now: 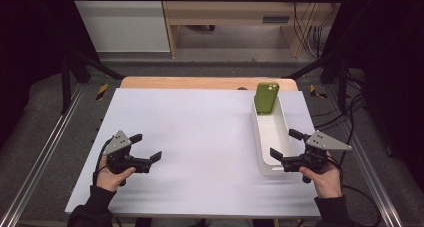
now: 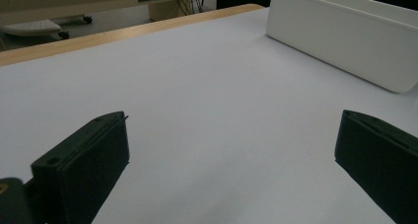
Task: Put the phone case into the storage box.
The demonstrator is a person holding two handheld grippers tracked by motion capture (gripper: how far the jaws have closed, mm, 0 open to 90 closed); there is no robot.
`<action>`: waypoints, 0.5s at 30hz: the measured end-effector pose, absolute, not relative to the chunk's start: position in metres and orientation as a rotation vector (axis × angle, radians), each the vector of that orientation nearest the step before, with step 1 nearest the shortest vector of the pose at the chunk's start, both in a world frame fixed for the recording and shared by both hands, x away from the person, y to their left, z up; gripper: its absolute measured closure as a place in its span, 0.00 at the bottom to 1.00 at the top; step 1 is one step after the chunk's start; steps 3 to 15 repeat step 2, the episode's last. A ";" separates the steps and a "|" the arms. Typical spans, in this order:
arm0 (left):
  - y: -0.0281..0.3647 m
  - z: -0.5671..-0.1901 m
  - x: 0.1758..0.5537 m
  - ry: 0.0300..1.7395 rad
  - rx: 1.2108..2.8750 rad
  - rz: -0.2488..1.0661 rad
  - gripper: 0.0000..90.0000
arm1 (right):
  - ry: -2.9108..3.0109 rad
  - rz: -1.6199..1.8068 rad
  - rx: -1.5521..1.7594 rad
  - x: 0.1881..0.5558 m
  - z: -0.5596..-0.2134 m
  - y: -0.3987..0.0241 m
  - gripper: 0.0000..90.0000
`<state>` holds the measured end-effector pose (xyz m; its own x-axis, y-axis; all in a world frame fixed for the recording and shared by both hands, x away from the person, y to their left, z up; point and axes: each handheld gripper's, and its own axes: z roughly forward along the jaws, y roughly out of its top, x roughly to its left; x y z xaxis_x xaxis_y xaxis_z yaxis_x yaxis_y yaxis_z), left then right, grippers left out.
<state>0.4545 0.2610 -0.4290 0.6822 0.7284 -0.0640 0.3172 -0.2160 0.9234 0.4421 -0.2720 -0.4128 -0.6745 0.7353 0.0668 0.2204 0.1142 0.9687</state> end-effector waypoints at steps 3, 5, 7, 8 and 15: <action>0.261 -0.429 0.455 0.831 1.805 0.474 0.00 | 1.974 1.576 0.923 0.442 -0.415 -0.274 0.00; 0.261 -0.429 0.455 0.831 1.805 0.474 0.00 | 1.974 1.576 0.923 0.442 -0.415 -0.274 0.00; 0.261 -0.429 0.455 0.831 1.805 0.474 0.00 | 1.974 1.576 0.923 0.442 -0.415 -0.274 0.00; 0.261 -0.429 0.455 0.831 1.805 0.474 0.00 | 1.974 1.576 0.923 0.442 -0.415 -0.274 0.00; 0.261 -0.429 0.455 0.831 1.805 0.474 0.00 | 1.974 1.576 0.923 0.442 -0.415 -0.274 0.00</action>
